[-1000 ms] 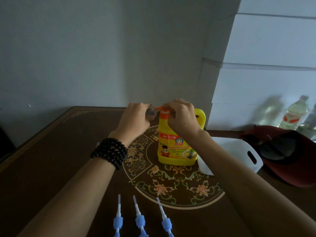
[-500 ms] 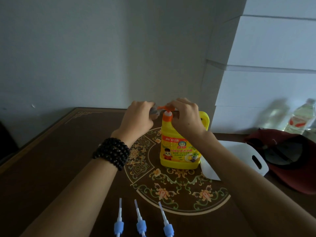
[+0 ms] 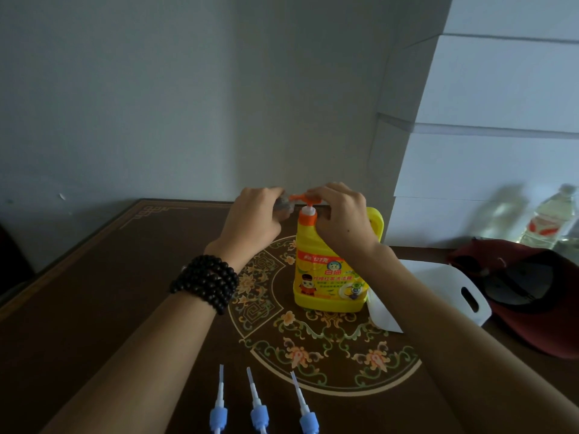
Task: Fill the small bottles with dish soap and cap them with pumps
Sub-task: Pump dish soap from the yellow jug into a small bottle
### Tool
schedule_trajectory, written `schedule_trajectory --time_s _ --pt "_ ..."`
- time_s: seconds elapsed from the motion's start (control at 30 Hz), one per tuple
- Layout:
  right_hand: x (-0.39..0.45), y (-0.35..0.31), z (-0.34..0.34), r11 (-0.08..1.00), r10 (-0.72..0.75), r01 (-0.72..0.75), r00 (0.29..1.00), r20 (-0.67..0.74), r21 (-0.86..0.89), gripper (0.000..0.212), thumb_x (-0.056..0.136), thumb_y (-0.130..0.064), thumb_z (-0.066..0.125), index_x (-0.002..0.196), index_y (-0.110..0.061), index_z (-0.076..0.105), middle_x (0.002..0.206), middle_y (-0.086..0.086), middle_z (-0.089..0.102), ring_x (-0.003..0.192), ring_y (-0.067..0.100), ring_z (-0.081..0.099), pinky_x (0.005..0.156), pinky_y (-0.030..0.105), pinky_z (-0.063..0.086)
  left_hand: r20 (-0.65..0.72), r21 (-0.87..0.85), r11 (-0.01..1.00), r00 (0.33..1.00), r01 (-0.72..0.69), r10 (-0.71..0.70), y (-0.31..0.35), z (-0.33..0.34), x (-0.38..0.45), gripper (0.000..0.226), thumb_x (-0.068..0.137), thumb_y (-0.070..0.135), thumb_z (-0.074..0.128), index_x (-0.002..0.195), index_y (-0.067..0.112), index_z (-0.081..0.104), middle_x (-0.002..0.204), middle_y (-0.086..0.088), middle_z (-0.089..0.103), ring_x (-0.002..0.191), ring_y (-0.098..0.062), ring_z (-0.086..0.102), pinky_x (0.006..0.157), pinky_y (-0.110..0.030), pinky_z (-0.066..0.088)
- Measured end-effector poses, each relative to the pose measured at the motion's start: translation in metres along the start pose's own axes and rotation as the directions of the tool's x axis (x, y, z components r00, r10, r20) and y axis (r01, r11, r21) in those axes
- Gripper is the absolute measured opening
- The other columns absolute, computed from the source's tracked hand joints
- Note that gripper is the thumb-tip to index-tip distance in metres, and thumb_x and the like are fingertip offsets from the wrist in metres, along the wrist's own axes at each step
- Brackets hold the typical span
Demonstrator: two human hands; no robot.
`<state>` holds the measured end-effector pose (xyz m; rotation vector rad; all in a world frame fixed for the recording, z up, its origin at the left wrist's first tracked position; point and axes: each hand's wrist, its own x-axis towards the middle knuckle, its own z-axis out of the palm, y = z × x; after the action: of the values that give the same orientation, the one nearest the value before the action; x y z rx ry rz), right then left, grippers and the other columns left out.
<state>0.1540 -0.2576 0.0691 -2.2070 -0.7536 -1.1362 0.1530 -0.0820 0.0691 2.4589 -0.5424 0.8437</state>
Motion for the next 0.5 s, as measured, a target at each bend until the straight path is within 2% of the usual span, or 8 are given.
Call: schedule_trajectory --time_s 0.13,0.2,0.3,0.4,0.5 --pt "-0.009 -0.002 0.007 0.999 0.042 -0.042 0.998 0.037 -0.007 0.027 0.075 0.012 0.055 0.091 0.001 0.074 0.088 0.015 0.072 0.083 0.033 0.064 0.069 0.041 0.055 0.018 -0.024 1.000 1.000 0.019 -0.019 -0.004 0.007 -0.010 0.004 0.088 0.006 0.073 0.088 0.007 0.069 0.084 -0.005 0.074 0.078 -0.022 0.071 0.063 -0.030 0.050" --pt "-0.007 -0.005 0.004 0.999 0.043 -0.042 0.998 0.044 -0.012 0.024 0.079 0.009 0.057 0.093 -0.001 0.074 0.090 0.014 0.073 0.085 0.031 0.065 0.071 0.039 0.055 0.012 -0.026 0.999 1.000 0.020 -0.019 -0.003 0.005 -0.010 0.006 0.089 0.007 0.073 0.094 0.005 0.070 0.090 -0.007 0.075 0.083 -0.023 0.072 0.068 -0.034 0.055" --pt "0.002 -0.007 -0.006 1.000 -0.004 0.004 0.998 0.067 -0.003 0.026 0.079 0.006 0.060 0.098 -0.005 0.074 0.096 0.011 0.075 0.091 0.028 0.066 0.078 0.027 0.053 -0.020 -0.039 0.999 1.000 0.017 -0.018 0.001 -0.003 -0.005 0.011 0.089 0.010 0.073 0.098 0.005 0.070 0.092 -0.008 0.076 0.085 -0.025 0.072 0.075 -0.043 0.059" --pt "0.007 -0.004 -0.009 0.999 -0.027 0.031 0.994 0.103 -0.031 0.031 0.075 0.008 0.063 0.102 -0.003 0.074 0.100 0.013 0.075 0.094 0.030 0.067 0.081 0.032 0.055 -0.011 -0.045 0.999 1.000 0.013 -0.013 0.001 -0.005 0.000 0.011 0.090 0.013 0.073 0.098 0.006 0.070 0.092 -0.007 0.076 0.085 -0.024 0.072 0.076 -0.045 0.058" --pt "0.004 0.000 -0.003 1.000 -0.002 0.003 0.999 0.046 -0.018 0.024 0.076 0.007 0.064 0.096 -0.001 0.074 0.093 0.015 0.075 0.086 0.030 0.068 0.074 0.034 0.057 -0.022 -0.040 0.999 1.000 0.016 -0.017 0.001 -0.001 0.000 0.007 0.090 0.013 0.072 0.094 0.007 0.071 0.088 -0.007 0.076 0.081 -0.024 0.072 0.073 -0.042 0.058"
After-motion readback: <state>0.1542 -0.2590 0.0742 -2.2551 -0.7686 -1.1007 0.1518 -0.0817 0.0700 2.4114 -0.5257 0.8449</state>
